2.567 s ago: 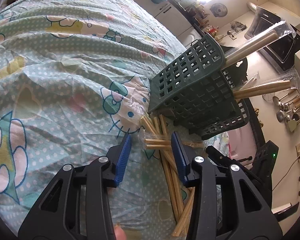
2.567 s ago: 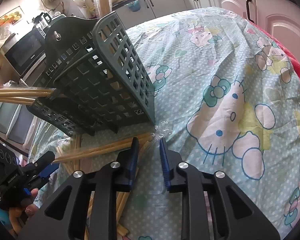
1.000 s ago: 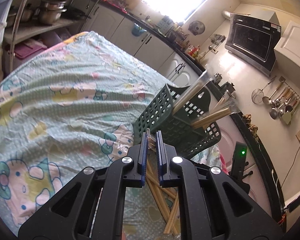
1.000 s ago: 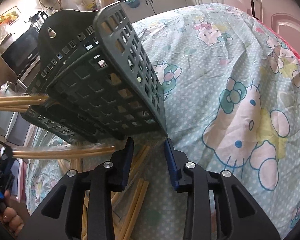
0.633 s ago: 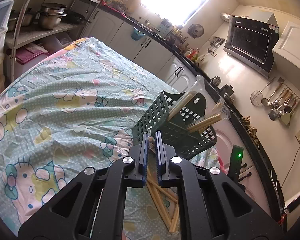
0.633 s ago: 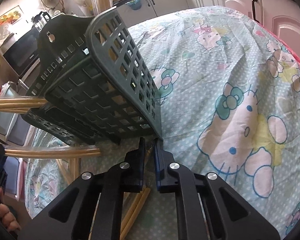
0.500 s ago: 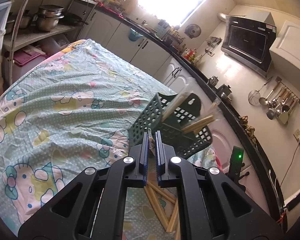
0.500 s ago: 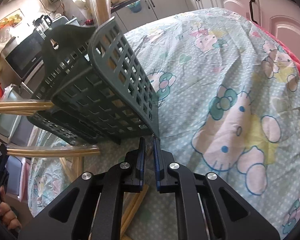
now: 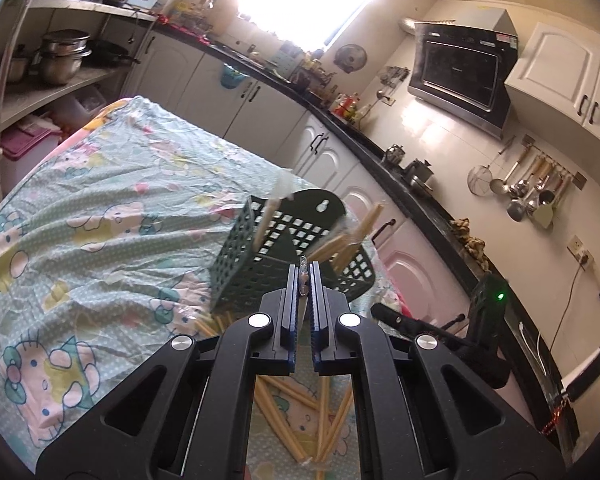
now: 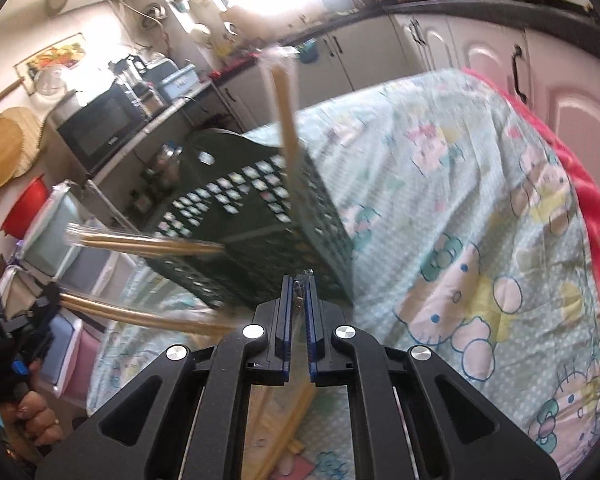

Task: Organize utensils
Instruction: 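Lift the held chopsticks with both grippers and carry them above the basket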

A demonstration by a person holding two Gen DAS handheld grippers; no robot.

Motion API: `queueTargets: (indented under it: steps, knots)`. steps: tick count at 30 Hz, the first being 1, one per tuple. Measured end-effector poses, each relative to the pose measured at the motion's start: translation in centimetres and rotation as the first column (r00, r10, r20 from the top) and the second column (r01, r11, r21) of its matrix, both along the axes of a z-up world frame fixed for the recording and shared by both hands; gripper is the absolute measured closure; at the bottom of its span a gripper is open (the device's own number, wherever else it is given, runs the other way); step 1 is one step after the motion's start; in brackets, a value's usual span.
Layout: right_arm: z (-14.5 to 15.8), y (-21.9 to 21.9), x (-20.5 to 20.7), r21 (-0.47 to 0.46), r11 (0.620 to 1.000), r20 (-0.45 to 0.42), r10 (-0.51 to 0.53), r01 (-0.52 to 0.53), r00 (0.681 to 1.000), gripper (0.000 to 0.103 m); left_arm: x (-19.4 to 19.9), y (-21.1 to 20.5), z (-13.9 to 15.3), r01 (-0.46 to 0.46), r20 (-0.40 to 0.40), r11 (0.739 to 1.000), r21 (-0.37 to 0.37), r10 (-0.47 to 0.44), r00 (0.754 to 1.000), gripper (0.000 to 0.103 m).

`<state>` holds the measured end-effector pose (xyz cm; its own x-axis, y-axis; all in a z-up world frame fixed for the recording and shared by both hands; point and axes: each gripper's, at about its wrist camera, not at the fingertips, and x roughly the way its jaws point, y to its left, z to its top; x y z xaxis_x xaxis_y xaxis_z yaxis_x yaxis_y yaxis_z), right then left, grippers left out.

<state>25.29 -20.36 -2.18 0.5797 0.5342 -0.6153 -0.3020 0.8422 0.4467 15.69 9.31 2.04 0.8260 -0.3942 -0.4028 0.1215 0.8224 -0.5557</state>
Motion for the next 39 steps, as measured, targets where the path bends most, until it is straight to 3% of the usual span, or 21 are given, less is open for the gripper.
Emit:
queueTargets:
  steps: [13,22,39]
  knots:
    - [8.4,1.3,-3.3,0.046,0.996,0.208,0.064,-0.075,0.976,0.099,-0.3,-2.1,3.5,0.057,0.085,0.998,0.013,-0.058,0.995,0.101]
    - [12.3,1.6,-4.1,0.01,0.997,0.333,0.064,-0.071,0.941,0.099,0.1,-3.6,6.2,0.077,0.142,0.996,0.037,-0.082,0.987,0.101]
    - [18.7,2.0,-3.4,-0.023,0.999,0.537,0.039,-0.031,0.843,0.099,1.5,-2.6,12.4,-0.001,0.269,0.996,0.093,-0.024,0.963,0.101]
